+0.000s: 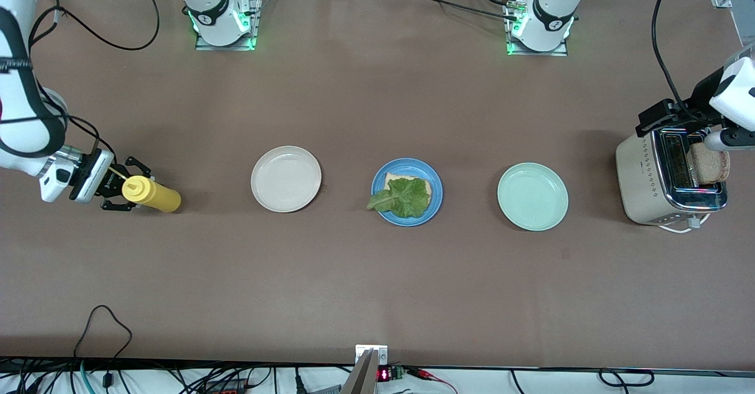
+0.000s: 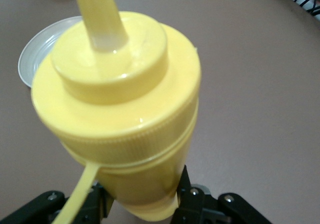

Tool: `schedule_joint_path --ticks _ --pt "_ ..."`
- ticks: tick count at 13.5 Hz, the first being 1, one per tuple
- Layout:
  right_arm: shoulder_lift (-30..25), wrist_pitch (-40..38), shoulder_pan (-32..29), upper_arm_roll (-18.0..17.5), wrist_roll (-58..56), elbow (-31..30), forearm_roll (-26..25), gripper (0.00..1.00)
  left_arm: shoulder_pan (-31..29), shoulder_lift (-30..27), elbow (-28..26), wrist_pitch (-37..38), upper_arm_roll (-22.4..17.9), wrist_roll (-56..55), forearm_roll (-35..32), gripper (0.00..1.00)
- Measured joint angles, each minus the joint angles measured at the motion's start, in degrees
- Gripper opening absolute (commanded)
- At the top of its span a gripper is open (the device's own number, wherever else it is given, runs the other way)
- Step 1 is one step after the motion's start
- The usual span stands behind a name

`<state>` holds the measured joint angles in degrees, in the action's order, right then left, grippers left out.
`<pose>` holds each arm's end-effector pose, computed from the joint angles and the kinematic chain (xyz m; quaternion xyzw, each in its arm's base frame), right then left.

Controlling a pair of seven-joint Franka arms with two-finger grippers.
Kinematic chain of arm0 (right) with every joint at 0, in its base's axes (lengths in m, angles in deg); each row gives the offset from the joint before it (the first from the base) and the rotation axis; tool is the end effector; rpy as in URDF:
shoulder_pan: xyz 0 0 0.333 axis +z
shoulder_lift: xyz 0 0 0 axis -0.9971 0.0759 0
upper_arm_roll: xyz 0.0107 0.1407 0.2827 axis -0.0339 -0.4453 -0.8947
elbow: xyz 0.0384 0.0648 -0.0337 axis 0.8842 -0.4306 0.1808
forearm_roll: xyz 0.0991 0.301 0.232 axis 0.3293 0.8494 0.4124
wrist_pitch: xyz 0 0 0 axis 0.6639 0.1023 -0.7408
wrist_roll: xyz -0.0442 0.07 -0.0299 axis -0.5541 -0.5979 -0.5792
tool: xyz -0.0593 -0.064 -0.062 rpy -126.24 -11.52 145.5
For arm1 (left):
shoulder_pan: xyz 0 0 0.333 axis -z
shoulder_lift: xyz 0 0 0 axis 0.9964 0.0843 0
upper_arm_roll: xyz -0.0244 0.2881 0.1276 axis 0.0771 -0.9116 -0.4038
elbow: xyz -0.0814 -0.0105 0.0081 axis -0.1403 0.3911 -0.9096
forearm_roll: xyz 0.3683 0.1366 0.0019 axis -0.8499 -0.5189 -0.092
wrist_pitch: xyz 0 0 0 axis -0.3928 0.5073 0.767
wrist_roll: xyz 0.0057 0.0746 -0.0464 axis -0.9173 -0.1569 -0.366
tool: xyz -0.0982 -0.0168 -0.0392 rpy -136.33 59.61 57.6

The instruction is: Make sandwich in blue plate with both arms

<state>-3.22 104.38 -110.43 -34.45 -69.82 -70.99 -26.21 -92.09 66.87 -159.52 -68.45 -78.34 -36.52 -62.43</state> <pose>0.5933 -0.1318 0.2694 -0.7934 -0.5282 -0.2210 0.2066 0.5621 0.0119 0.5762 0.9990 0.0399 -0.0143 0.0108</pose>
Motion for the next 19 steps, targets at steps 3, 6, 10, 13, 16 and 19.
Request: schedule_joint_path --ticks 3,6,10,13,16,19 --pt "-5.57 0.09 4.34 -0.16 12.14 -0.02 -6.76 0.00 -0.02 0.00 0.00 0.00 -0.01 0.00 0.00 1.00" --pt "-9.52 0.38 9.24 -0.44 24.91 -0.07 -15.20 0.00 -0.07 0.01 0.00 0.00 -0.03 0.00 0.00 1.00" --pt "-12.86 1.61 15.24 -5.33 45.58 -0.11 -29.54 0.00 -0.53 0.34 0.00 -0.02 -0.17 0.00 0.00 1.00" --pt "-14.00 1.74 20.18 -9.01 61.07 -0.11 -39.96 0.00 -0.67 0.43 0.01 -0.17 -0.23 0.00 0.01 1.00" --pt "-13.95 1.68 25.87 -9.65 69.42 -0.19 -48.03 0.00 -1.23 0.56 0.04 -0.22 -0.28 0.00 0.00 1.00" --pt "-13.23 0.33 31.65 -9.68 75.82 -0.37 -54.21 0.00 -1.60 0.72 0.04 -0.22 -0.28 0.00 0.00 1.00"
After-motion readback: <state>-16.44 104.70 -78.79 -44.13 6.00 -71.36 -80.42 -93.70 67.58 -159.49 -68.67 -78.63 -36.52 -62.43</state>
